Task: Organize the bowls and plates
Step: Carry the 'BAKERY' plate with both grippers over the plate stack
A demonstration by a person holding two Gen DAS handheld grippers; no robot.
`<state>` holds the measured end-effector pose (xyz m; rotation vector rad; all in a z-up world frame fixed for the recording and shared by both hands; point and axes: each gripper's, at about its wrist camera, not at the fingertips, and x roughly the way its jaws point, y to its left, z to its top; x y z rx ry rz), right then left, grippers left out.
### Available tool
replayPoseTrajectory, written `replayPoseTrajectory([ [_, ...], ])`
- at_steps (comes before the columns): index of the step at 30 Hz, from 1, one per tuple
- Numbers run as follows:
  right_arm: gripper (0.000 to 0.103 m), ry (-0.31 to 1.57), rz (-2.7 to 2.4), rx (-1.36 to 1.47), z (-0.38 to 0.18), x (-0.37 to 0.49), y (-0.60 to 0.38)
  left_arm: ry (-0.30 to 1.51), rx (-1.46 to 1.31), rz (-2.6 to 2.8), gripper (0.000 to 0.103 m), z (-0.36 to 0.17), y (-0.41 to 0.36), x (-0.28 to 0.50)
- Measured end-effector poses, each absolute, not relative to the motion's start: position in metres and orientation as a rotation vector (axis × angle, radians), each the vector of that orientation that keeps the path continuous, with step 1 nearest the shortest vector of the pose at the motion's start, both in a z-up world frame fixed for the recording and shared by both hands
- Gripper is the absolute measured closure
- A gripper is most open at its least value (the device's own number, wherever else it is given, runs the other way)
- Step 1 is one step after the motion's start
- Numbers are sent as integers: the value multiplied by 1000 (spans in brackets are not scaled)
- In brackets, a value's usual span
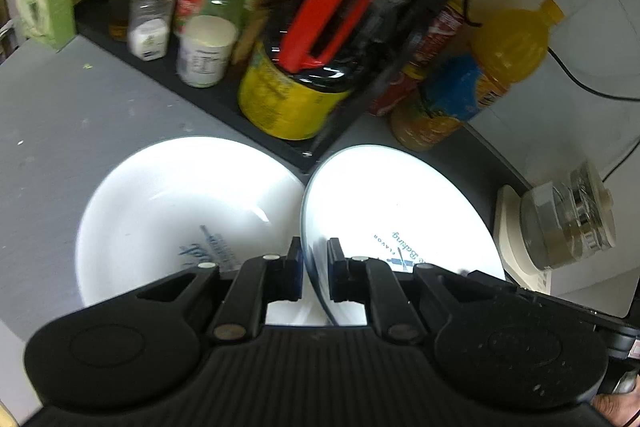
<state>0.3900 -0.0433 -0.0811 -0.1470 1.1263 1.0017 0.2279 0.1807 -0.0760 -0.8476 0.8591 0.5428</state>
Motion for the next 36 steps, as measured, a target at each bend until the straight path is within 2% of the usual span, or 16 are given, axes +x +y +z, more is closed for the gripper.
replayPoseTrajectory([
  [17,91,1190,1085,-258,-102,358,7,901,-934,662,93,-107,206,176],
  [36,92,1214,1070,-331,-120,344,35,961,-994,696,90,-142,217,156],
])
